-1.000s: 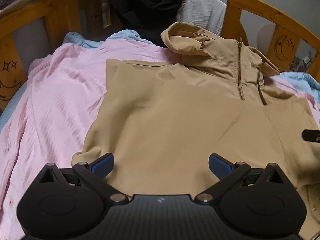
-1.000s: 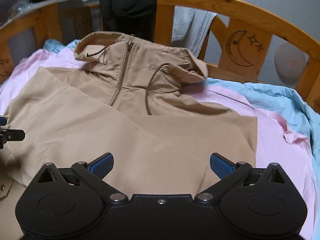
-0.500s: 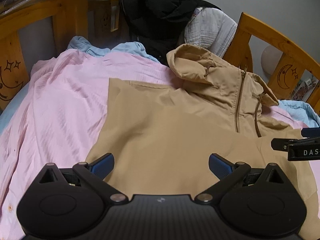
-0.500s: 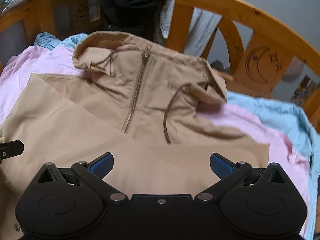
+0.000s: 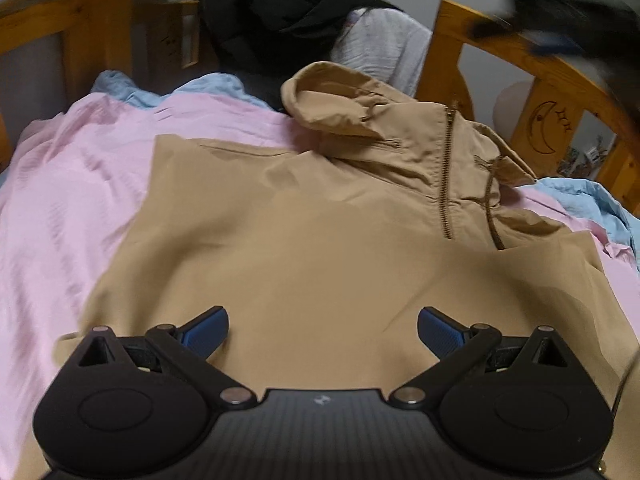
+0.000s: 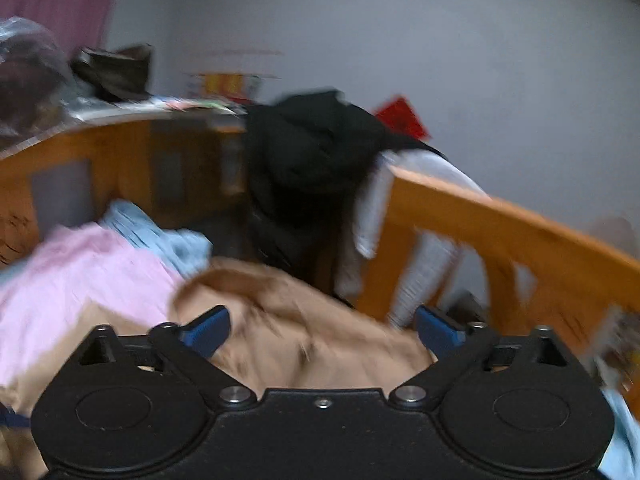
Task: Fold large clothes
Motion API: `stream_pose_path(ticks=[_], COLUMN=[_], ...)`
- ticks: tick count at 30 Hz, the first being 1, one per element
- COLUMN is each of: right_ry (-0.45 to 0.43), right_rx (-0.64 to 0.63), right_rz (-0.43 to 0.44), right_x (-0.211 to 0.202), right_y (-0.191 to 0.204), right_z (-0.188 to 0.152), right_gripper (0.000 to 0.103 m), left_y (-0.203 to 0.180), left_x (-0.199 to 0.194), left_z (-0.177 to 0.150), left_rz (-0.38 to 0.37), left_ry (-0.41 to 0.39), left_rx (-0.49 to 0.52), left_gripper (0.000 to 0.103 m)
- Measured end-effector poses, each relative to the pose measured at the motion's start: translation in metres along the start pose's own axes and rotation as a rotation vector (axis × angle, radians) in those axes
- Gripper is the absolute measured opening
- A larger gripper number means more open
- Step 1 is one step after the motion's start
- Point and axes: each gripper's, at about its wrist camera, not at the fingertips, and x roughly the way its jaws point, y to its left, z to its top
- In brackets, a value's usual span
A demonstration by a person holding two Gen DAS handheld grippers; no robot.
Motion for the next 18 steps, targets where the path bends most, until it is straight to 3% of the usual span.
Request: stream_pose_path(ticks=[4, 6, 9, 16, 17, 18], right_ry=[0.074, 0.155, 0.262, 0.457, 0.478, 0.494], right_rx=[-0.162, -0.249, -0.367, -0.409, -0.399, -0.390], right_rz=[0.046, 0.089, 0.075, 0.100, 0.097, 0.096], right_x=[0.061, 0.096, 0.142, 0.204, 0.211, 0.215], right_y=[0.017, 0.027, 0.042, 0.046, 0.045, 0.044], right_z=[0.034, 0.040, 0.038, 0.033, 0.031, 0.030], right_gripper=[0.087, 0.085, 0.080, 0.078, 0.071, 0.050], left_y=[0.001, 0.002, -0.004, -0.005, -0.005, -0.004], left_x=[0.015, 0.022, 0.025, 0.027, 0.027, 0.027], left_z=[-0.008, -0.015, -0.024, -0.026, -0.026, -0.027], left_rz=[0.017, 0.029, 0.054, 0.063, 0.063, 0.062], left_ry=[-0.018, -0.039, -0.072, -0.083, -0.083, -0.085], left_rx=[0.030, 0.053, 0.110, 0.124, 0.124, 0.124], left_gripper=[0.102, 0.102, 0.103, 0.103, 0.103, 0.103])
